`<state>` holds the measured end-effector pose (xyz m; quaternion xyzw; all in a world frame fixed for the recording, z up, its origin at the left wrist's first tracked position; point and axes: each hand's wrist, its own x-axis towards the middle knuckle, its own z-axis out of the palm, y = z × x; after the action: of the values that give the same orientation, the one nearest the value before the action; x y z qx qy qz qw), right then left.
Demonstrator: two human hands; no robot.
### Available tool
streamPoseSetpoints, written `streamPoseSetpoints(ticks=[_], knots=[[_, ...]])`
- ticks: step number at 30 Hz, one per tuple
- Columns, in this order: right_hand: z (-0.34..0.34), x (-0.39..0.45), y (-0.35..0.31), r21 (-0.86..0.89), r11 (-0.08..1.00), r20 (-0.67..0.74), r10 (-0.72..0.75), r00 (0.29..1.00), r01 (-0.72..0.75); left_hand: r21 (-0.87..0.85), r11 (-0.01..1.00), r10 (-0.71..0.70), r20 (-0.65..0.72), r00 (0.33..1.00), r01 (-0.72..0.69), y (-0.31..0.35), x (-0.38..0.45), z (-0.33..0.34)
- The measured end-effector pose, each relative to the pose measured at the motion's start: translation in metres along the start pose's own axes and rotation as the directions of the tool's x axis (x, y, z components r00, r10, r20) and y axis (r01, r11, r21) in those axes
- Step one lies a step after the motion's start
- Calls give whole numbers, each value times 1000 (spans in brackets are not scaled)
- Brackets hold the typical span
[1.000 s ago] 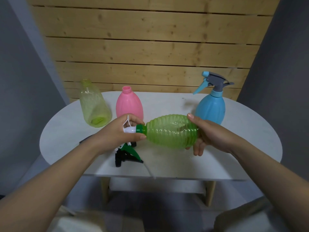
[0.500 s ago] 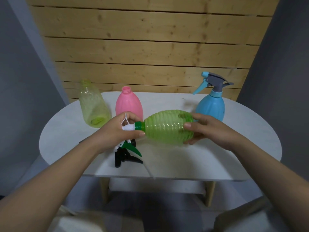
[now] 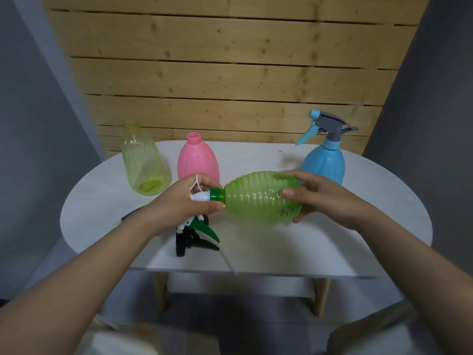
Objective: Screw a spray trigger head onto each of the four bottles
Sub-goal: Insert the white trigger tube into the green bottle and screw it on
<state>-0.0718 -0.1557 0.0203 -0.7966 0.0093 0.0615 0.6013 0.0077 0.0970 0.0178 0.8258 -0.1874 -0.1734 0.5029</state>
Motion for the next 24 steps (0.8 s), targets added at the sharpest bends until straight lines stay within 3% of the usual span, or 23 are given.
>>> streamPoseSetpoints(ticks=[4, 10, 15, 24], knots=[[4, 2, 4, -61, 990, -11, 131, 991, -131, 31, 999, 35, 28, 999, -36, 1, -2, 1], [-3, 1, 3, 91, 995, 8, 26, 1000, -27, -15, 1000, 6, -30, 1000, -6, -3, 1, -2], [2, 2, 1, -33, 996, -30, 81, 996, -82, 4, 1000, 26, 18, 999, -27, 1, -2, -1], [1, 0, 0, 1, 1000, -14, 20, 1000, -20, 14, 999, -32, -16, 999, 32, -3, 1, -2]])
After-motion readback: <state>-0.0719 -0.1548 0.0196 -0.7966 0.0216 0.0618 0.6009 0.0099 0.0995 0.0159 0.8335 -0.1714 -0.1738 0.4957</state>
